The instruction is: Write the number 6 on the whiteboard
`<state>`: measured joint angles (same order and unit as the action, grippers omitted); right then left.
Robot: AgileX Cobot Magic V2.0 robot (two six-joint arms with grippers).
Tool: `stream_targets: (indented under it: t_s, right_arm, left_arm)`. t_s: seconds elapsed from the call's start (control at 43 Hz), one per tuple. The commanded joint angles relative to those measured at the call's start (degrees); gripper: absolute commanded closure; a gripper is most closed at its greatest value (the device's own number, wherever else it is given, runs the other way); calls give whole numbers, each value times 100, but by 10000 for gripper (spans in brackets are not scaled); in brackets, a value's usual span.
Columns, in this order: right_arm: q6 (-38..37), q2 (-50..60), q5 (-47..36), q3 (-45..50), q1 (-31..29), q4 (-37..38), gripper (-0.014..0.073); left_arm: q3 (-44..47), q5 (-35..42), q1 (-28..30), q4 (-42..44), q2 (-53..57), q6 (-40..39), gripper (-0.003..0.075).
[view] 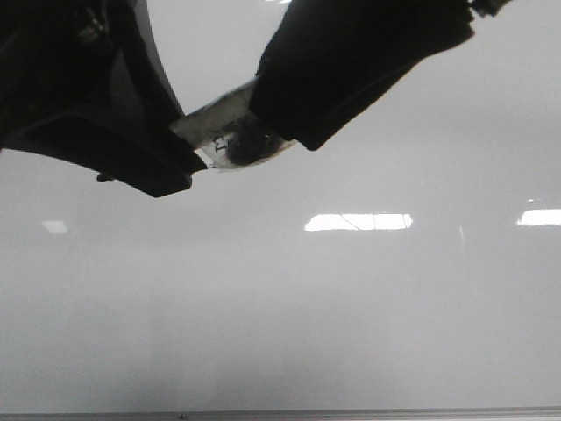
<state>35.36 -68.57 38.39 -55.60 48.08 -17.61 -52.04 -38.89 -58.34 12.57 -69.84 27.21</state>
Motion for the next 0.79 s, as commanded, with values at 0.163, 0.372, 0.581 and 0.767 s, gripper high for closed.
stream_targets:
  t_s: [0.163,0.372,0.581,0.767]
  right_arm:
    - [40,508,-53,289,-655,84,662]
    - [40,1100,-359,930,-1726,84,662]
    - [40,1323,-417,984,-2265,84,662]
    - [40,1323,-423,984,-2260,84,662]
  left_arm:
    - [-205,724,-45,-36,161,-126,183]
    - [-205,726,-45,-36,161,-126,218]
    - [-205,617,-45,-36,161,-126,547]
    - [-205,581,-45,-36,161,-126,741]
